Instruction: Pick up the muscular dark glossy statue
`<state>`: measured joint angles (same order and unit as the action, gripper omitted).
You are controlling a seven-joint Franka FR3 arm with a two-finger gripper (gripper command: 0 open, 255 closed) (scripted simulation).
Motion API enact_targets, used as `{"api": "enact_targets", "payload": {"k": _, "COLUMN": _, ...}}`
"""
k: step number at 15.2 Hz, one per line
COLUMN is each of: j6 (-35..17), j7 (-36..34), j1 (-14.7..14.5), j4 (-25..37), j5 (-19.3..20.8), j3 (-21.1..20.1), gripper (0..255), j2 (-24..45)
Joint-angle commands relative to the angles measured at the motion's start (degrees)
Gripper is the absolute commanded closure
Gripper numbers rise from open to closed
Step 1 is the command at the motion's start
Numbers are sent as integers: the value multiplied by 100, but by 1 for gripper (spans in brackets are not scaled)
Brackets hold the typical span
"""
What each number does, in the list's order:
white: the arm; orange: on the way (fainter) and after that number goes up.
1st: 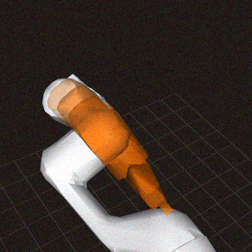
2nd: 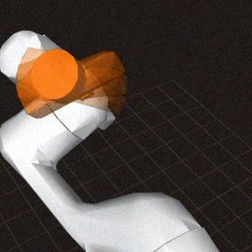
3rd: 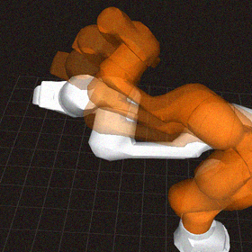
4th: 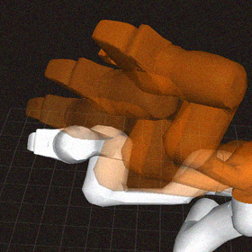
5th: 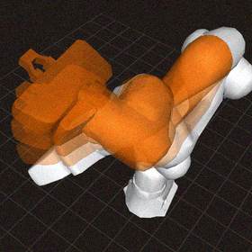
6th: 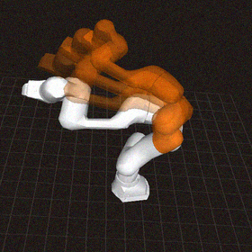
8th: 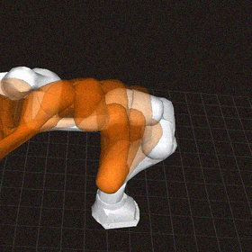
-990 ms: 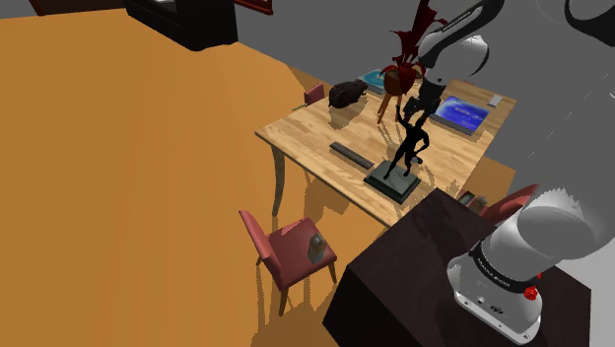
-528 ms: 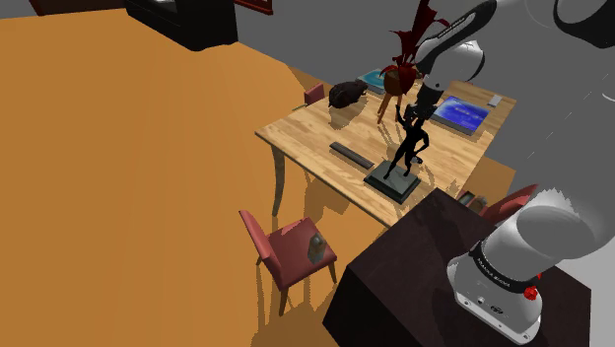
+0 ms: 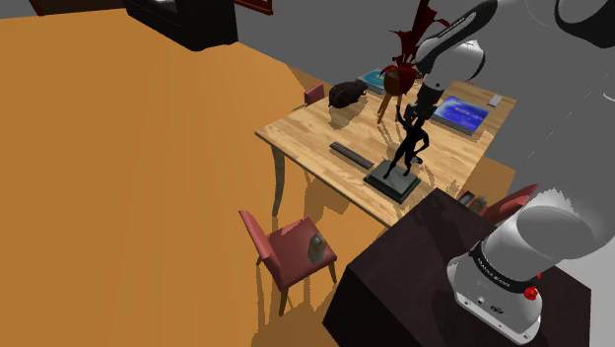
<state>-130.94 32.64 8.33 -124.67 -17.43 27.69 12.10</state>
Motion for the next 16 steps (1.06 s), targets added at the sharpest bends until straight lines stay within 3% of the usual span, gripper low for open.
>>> {"api": "enact_targets", "payload": {"k": 1, "j6": 95, "j7": -57, "j1": -14, "j4": 26, "j5": 74, "j3": 24, "gripper": 255, "j2": -85}}
{"api": "enact_targets", "payload": {"k": 16, "j6": 956, "j7": -501, "j1": -95, "j4": 375, "j5": 598, "j3": 129, "gripper": 255, "j2": -731}}
